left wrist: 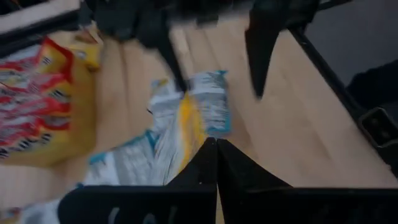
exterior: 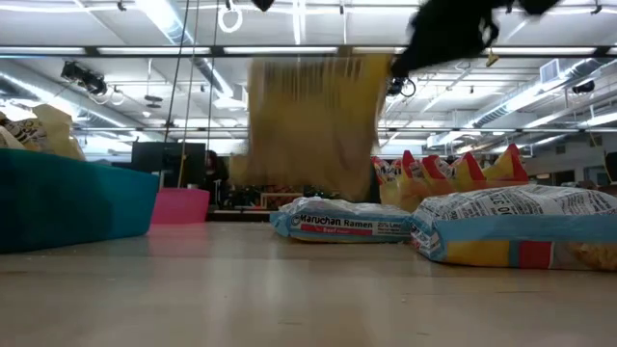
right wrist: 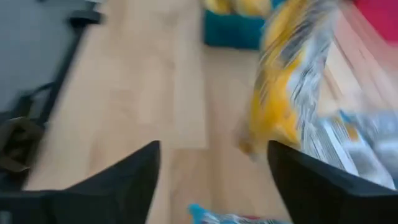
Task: Sort Maruchan noodles
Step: Put the yellow noodle pack into the blue bin
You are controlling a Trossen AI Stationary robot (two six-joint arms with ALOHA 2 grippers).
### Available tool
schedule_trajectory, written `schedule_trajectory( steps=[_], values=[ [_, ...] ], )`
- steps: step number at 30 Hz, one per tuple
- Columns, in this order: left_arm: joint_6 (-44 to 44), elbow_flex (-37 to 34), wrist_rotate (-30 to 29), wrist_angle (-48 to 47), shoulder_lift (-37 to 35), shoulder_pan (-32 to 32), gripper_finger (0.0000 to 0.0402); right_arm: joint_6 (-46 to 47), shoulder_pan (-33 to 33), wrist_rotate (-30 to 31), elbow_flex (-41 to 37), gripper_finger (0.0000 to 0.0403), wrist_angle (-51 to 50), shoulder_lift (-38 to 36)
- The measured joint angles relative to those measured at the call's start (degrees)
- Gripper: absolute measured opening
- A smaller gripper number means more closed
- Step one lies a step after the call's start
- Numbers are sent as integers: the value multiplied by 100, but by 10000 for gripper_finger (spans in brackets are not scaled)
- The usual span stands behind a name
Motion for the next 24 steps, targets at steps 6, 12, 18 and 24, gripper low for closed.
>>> schedule_trajectory(
  steps=[6, 12, 18, 24],
  values=[
    [121, 2, 4, -188, -20, 167, 0, 740, -426, 24, -173, 366, -407, -26],
    [-119, 2, -68, -1055, -20, 219, 4, 67, -625, -182, -170, 363, -556, -11],
    [-380, -146, -155, -964, -11, 337, 46, -165, -1056, 37, -267, 348, -464, 0],
    [-278, -513, -806, -540, -8, 329, 95, -666, -1287, -284, -802, 330, 522, 3]
  ],
)
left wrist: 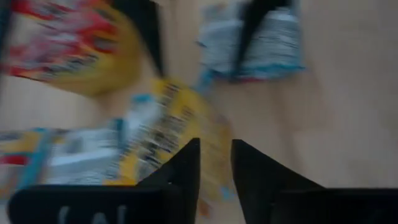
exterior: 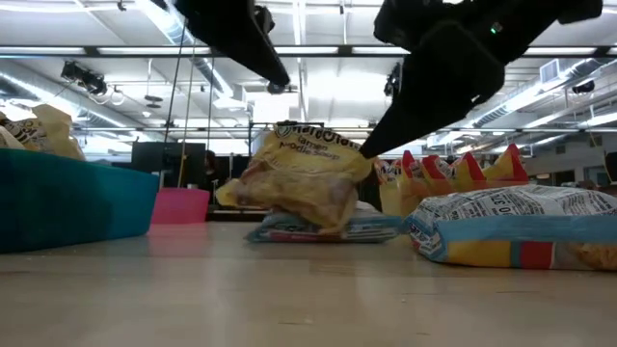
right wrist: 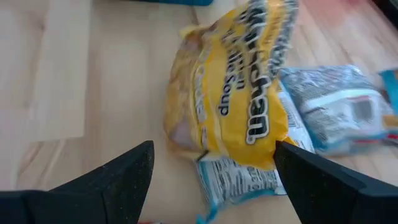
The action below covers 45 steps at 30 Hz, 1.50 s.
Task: Sort Maruchan noodles
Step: Put the yellow noodle pack into the blue bin
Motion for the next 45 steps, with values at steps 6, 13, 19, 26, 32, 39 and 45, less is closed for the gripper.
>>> schedule_trajectory(
  steps=[6, 13, 19, 26, 32, 39, 45],
  values=[
    [504, -418, -106, 971, 1, 558, 156, -662, -15, -178, -179, 317, 500, 1],
    [1369, -498, 1454, 1168, 137, 1140, 214, -772, -42, -200, -179, 316, 540, 1],
    [1309, -503, 1839, 847, 612, 1430, 219, -1080, -44, -269, -179, 316, 612, 1],
    [1355, -437, 1891, 849, 768, 1312, 198, -1497, -48, -279, -179, 316, 672, 1],
    [692, -417, 1621, 822, 749, 1262, 74, -2097, -53, 148, -179, 316, 650, -47],
    [-904, 433, 453, -1041, 616, 1140, 15, -2603, -128, 309, -177, 316, 671, -314],
    [-3954, 1522, -18, -2901, 620, 957, 15, -2699, -241, -14, -177, 316, 672, -333]
  ],
)
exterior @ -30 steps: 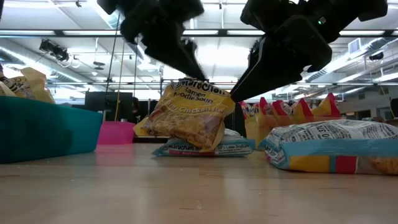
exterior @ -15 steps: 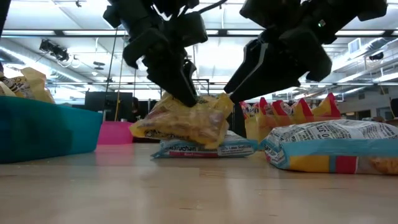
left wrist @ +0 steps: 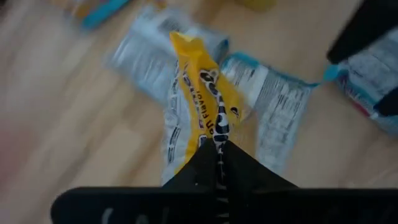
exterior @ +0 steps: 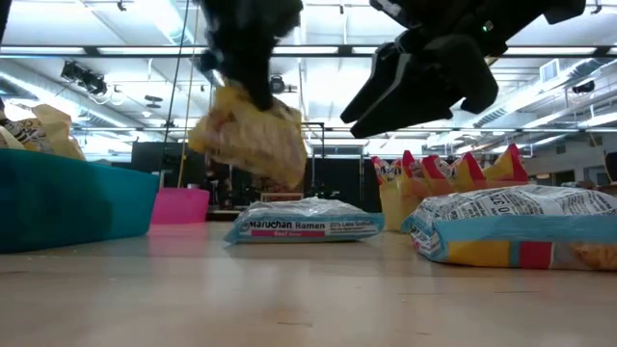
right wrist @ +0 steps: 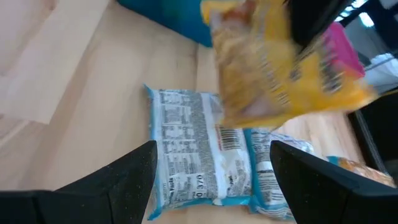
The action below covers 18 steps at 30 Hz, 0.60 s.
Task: Sort Maruchan noodles
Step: Put the yellow noodle pack into the blue bin
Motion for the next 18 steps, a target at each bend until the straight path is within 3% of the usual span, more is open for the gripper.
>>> schedule_trajectory(
  steps=[6, 10, 18],
  values=[
    [-2998, 510, 148, -2156, 0, -382, 15, 181, 98, -292, -186, 316, 188, 0],
    [-4896, 548, 509, -3521, 0, -703, 15, 275, 359, -810, -635, 316, 869, 0],
    [-7028, 473, 790, -3639, -90, -973, 14, 679, 957, -1512, -1558, 316, 2002, 0]
  ],
)
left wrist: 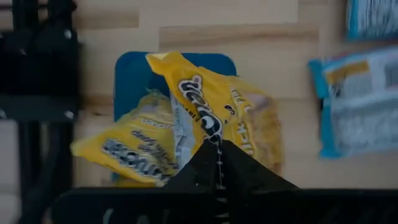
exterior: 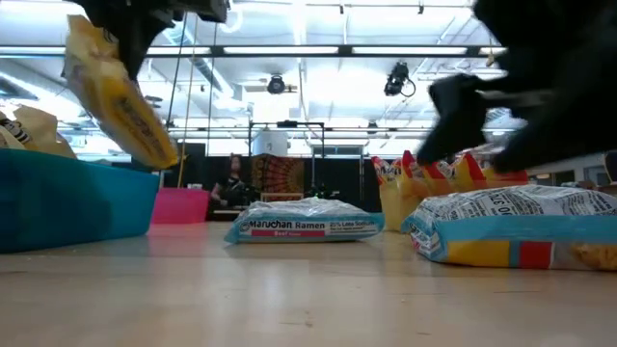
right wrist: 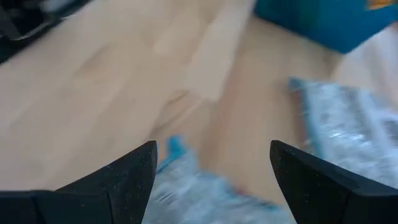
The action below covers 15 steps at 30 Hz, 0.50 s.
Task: Sort Maruchan noodles
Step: Put the yellow noodle pack into the blue bin
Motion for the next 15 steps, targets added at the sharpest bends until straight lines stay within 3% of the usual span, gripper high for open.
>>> schedule_trajectory(
  steps=[10, 15],
  values=[
    [-1406, -8, 43, 3, -8, 409, 14, 622, 971, -190, -779, 316, 613, -2],
    [-1393, -8, -108, 8, -244, 801, 14, 1170, 1465, -303, -1025, 316, 795, -15]
  ],
)
